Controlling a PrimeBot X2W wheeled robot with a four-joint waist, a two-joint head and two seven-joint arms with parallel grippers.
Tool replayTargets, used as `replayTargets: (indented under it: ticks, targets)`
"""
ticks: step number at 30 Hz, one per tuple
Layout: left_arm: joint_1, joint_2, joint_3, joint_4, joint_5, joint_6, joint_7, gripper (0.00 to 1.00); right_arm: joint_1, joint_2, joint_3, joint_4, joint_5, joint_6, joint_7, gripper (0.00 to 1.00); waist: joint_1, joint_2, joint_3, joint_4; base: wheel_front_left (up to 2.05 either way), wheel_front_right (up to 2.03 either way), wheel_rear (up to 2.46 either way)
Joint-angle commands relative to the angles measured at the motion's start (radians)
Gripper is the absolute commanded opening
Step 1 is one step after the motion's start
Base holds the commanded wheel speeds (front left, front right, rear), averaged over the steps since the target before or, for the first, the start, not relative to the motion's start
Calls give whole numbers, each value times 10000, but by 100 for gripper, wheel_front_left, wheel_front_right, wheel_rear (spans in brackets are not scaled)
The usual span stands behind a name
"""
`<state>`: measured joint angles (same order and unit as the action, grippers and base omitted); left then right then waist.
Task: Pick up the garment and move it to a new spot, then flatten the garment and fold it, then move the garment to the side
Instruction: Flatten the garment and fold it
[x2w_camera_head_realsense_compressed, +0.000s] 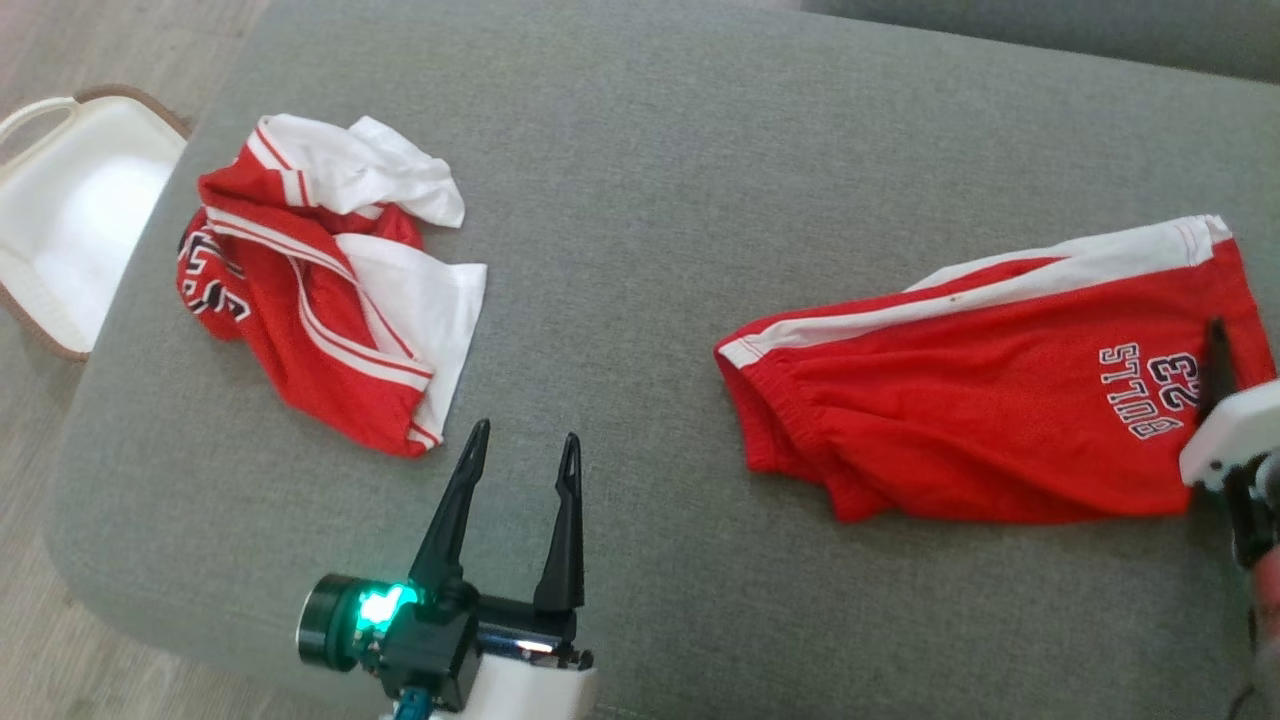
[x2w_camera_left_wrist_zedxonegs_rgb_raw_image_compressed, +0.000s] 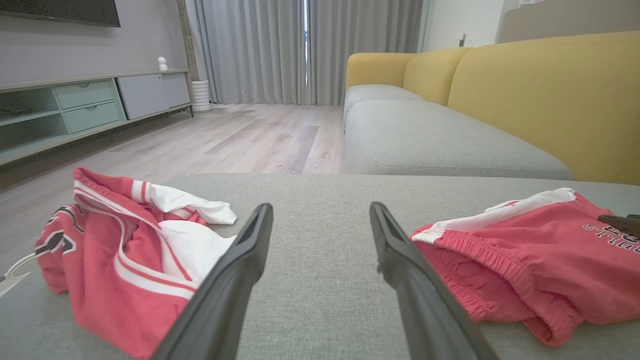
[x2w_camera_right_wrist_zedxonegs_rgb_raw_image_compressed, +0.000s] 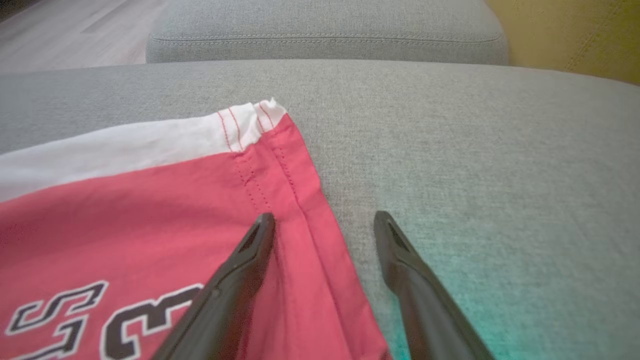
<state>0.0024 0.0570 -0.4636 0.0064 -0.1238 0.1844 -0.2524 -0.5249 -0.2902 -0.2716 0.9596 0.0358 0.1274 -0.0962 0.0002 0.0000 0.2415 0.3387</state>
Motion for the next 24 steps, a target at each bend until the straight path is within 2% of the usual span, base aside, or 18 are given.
replayTargets:
  ticks: [1, 2, 3, 4, 14, 24]
  targets:
    - [-344, -66, 181, -337, -18, -22, -93, 100, -217, -114, 165, 53, -118, 33, 81, 100, -2, 0, 56, -98, 0, 0, 0]
    - [-378, -66, 167, -332, -19, -24, -93, 100, -300, -46, 170, 189, -80, 33, 65, 75, -2, 0, 70, -161, 0, 0, 0]
    - [-406, -66, 162, -325, -20, -16, -93, 100, -381, 13, 184, 296, -32, 33, 9, 23, -2, 0, 68, -237, 0, 0, 0]
    - [-427, -66, 162, -309, -16, -12, -93, 100, -445, 62, 285, 399, -23, 33, -15, 0, -2, 0, 54, -316, 0, 0, 0]
    - [-360, -67, 285, -134, 53, -76, -93, 100, -801, 470, 1185, 591, 676, 33, -602, 0, -2, 0, -575, -1711, 0, 0, 0]
    - [-163, -68, 358, -56, 60, -135, -93, 100, -34, -214, 1275, 84, 789, 33, -990, 0, -2, 0, -1113, -2884, 0, 0, 0]
